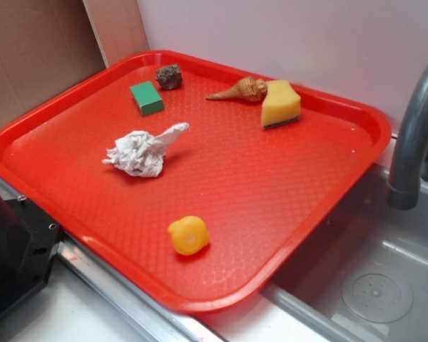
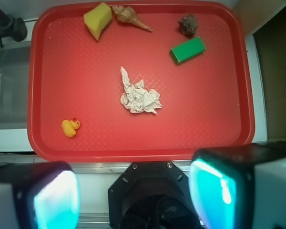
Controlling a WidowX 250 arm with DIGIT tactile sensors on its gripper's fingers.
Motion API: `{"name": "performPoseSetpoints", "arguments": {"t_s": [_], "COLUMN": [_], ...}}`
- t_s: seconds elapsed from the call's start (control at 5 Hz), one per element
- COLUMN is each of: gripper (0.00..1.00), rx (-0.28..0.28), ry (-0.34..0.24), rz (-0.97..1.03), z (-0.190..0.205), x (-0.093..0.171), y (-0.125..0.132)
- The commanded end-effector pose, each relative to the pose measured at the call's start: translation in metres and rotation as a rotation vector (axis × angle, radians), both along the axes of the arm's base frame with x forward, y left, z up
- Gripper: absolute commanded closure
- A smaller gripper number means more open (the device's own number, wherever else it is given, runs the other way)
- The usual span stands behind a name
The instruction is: Grab the white paper.
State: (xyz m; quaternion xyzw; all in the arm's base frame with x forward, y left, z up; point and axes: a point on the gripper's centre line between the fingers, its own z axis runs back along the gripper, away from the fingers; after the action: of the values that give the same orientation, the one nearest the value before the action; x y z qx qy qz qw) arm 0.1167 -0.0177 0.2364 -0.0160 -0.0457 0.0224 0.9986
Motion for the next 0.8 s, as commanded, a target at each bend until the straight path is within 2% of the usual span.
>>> {"name": "performPoseSetpoints", "arguments": {"t_s": [0.0,0.2,0.4,0.6], "gripper": [0.0,0.0,0.0,0.0], "rx": [0.0,0.133,0.077,0.037], "ry": [0.0,0.038,-0.094,-0.169], "rz": [0.0,0.101,-0.122,-0.368], "z": [0.0,-0.05,-0.091,-0.118], "x": [0.0,0.026,0.051,0.065], "y": [0.0,0.043,0.045,0.008]}}
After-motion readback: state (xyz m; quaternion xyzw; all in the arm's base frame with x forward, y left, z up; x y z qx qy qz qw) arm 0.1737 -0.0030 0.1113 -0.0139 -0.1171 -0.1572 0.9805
